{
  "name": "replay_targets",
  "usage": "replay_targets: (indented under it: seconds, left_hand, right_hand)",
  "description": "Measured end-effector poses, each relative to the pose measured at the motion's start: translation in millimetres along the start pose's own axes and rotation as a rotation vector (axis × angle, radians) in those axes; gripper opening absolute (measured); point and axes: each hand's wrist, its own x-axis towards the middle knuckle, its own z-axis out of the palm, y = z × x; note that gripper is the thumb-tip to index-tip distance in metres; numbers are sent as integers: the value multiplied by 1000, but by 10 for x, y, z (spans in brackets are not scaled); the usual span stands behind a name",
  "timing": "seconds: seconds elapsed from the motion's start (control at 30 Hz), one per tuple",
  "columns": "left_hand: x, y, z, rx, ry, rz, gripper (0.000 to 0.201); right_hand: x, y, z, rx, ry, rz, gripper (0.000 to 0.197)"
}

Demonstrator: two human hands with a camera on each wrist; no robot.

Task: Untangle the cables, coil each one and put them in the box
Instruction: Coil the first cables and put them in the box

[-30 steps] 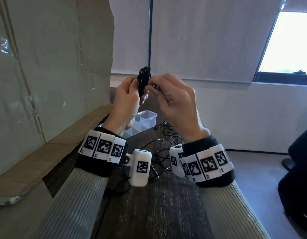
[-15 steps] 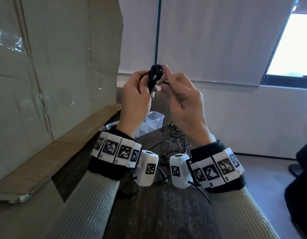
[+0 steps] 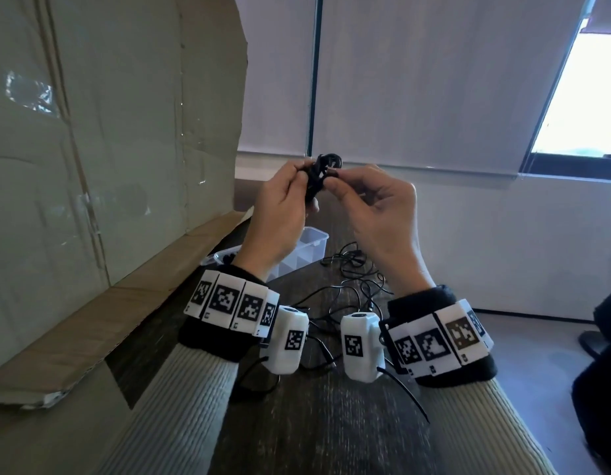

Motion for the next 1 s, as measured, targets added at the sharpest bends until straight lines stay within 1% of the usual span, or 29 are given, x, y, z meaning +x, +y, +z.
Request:
replay_targets:
  seconds: [0.07, 0.2, 0.27, 0.4, 0.47, 0.53, 0.6, 0.67, 0.73, 0.87, 1.0]
  left_hand:
    - [-14, 5, 35, -167, -16, -100, 23]
    - [-19, 3, 43, -258, 0, -186, 20]
    - [-5, 4, 9, -224, 29, -159, 20]
    - [39, -20, -48, -101, 132, -32, 28]
    - [34, -36, -34, -39, 193, 6, 26]
    - [11, -52, -23, 16, 251, 38, 23]
    - [-11, -82, -11, 43, 282, 57, 21]
    - [-35, -111, 0, 40, 253, 70, 21]
    - [-87, -104, 67, 5, 194, 82, 20]
    - [-129, -118, 170, -15, 135, 80, 21]
    - [-145, -105, 201, -114, 73, 12, 24]
  right_hand:
    - [9, 13, -39, -2, -8, 12, 16]
    - [3, 49, -69, -62, -38, 17, 19]
    - [-18, 63, -36, -65, -41, 13, 21]
    - [-68, 59, 84, -28, -33, 25, 20]
    - [-95, 58, 128, -59, -27, 26, 19]
    - [-125, 79, 183, -75, -52, 42, 19]
    - [-142, 100, 229, -111, -65, 74, 20]
    - [-121, 118, 244, -182, -5, 89, 19]
    - [-84, 102, 195, -225, 98, 101, 17]
    - [-26, 86, 160, -157, 232, 184, 15]
    - [-6, 111, 167, -117, 307, 248, 11]
